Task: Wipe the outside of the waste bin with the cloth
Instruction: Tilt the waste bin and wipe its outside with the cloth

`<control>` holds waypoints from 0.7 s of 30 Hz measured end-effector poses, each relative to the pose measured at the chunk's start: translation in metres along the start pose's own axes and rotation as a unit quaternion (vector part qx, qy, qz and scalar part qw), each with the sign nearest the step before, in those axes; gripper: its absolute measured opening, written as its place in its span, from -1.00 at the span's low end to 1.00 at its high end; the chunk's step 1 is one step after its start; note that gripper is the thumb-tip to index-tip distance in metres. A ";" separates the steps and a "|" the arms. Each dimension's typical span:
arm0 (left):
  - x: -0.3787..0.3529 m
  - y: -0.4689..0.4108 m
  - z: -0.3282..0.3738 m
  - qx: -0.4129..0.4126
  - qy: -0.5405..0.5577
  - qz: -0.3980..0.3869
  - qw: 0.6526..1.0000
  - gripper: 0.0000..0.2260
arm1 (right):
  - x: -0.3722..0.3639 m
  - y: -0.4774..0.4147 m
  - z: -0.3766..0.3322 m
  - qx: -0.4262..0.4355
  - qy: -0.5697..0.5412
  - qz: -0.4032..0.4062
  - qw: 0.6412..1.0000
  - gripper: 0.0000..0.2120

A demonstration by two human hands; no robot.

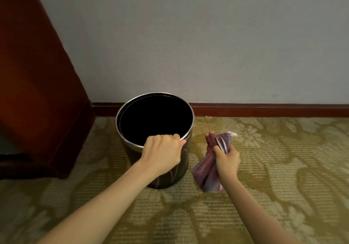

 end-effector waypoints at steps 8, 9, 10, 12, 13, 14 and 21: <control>-0.004 -0.011 0.014 -0.009 -0.085 -0.012 0.996 -0.68 | 0.003 -0.005 0.000 0.004 0.021 0.005 1.000 -0.90; -0.006 -0.015 0.014 0.002 -0.091 -0.017 0.996 -0.66 | 0.003 -0.006 -0.001 0.006 0.022 0.008 1.000 -0.90; -0.009 -0.020 0.015 0.016 -0.094 -0.023 0.995 -0.66 | 0.003 -0.006 -0.002 0.006 0.024 0.009 1.000 -0.90; -0.014 -0.029 0.018 0.045 -0.088 -0.038 0.994 -0.68 | 0.004 -0.005 -0.001 0.005 0.026 0.007 1.000 -0.92; -0.015 -0.034 0.021 0.057 -0.078 -0.040 0.994 -0.72 | 0.004 -0.004 -0.001 0.006 0.025 0.005 1.000 -0.93; -0.018 -0.037 0.022 0.072 -0.058 -0.057 0.994 -0.78 | 0.004 -0.003 -0.001 0.007 0.025 0.003 1.000 -0.95; -0.035 -0.043 0.011 0.109 0.007 -0.046 0.993 -0.85 | 0.016 -0.007 -0.004 0.007 0.027 0.014 1.000 -0.96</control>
Point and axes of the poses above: each hand's wrist, its own y-axis away from the middle knuckle, its own x-axis out of the back of the hand, z = x × y, the point moved 8 cm from there along -y, towards the middle knuckle, and after that the axes turned 11 degrees about z, right-handed, at the moved point
